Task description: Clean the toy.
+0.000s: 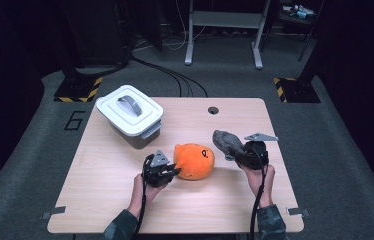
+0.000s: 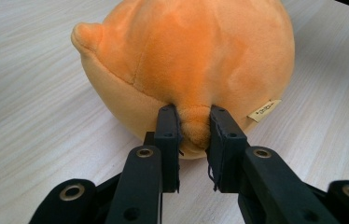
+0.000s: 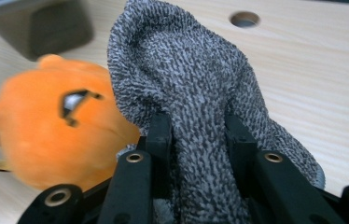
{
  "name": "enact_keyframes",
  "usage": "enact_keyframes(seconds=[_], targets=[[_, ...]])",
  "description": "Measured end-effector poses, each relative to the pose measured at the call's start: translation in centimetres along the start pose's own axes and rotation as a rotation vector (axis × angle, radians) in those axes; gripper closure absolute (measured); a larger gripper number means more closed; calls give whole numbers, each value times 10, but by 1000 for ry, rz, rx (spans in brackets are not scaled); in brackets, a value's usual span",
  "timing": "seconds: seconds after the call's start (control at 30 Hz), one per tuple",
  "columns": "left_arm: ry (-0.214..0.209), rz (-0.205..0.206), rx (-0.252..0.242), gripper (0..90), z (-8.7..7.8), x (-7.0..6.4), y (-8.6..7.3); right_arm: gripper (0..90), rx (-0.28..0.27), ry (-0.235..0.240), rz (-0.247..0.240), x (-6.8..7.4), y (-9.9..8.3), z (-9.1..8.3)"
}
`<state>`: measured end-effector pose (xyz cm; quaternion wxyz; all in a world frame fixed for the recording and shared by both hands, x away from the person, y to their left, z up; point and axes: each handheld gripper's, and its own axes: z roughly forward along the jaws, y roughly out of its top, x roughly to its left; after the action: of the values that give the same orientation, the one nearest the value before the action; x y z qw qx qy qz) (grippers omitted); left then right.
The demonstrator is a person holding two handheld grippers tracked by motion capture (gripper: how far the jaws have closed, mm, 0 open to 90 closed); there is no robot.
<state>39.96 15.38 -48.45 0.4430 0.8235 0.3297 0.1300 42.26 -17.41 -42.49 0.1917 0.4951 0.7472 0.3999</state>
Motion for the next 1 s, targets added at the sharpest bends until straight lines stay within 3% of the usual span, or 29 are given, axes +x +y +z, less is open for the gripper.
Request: enact_keyframes(seconds=[0.2, 0.3, 0.37, 0.47, 0.53, 0.7, 0.77, 0.9, 1.0], targets=[[-8, 2, 4, 752, 0, 0, 1, 684, 3, 55, -65, 30, 15, 8], [-10, 4, 3, 747, 1, 1, 2, 685, 50, 73, -98, 45, 15, 24], [-13, 0, 11, 730, 1, 1, 1, 689, 75, 59, -119, 50, 10, 36], [-21, -12, 2, 677, 0, 3, 1, 690, 72, 69, -86, 47, 6, 39], [-26, -12, 0, 593, -1, 3, 2, 690, 72, 64, -94, 44, 5, 39], [8, -49, -13, 393, 2, 4, 8, 691, 78, 61, -90, 40, 2, 39], [-5, -45, -5, 416, 6, 4, 10, 692, 77, 58, -91, 39, 1, 39], [-3, -17, 6, 598, 9, -1, 13, 691, 81, 60, -87, 38, 0, 39], [-7, -5, 16, 669, 8, -1, 15, 690, 69, 57, -88, 38, 4, 34]])
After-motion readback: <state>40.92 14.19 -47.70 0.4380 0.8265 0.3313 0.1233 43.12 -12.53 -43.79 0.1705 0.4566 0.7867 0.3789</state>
